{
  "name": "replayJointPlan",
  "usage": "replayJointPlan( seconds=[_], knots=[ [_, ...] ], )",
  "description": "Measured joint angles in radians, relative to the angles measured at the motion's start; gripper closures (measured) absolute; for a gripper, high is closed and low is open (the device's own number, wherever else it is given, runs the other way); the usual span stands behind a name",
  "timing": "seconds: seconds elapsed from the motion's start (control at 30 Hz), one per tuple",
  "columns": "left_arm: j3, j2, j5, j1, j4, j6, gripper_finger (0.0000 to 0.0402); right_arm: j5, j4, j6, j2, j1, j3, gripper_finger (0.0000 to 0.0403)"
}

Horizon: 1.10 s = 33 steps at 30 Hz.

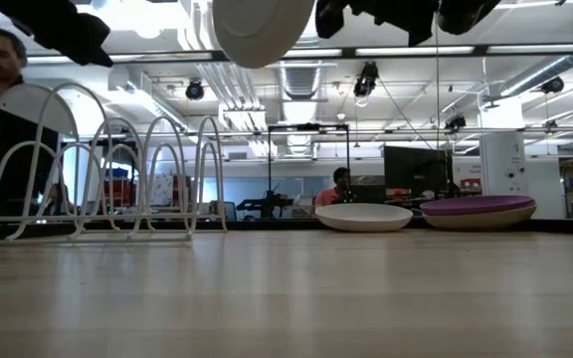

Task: Sort dishes
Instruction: Put the white plate into the white dish rack

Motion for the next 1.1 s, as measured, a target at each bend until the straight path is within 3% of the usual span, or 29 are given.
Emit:
replayJointPlan(
  seconds=[0.53,1.1],
  knots=[
    [0.023,0.009,-0.011,0.000,0.011,-0.006,0.0401,0.002,-0.002,0.062,0.259,-0.002,0.226,0.0403],
    [0.023,0.010,-0.030,0.000,0.016,-0.007,0.0401,0.009,-0.001,0.059,0.265,-0.002,0.220,0.0403]
  ],
)
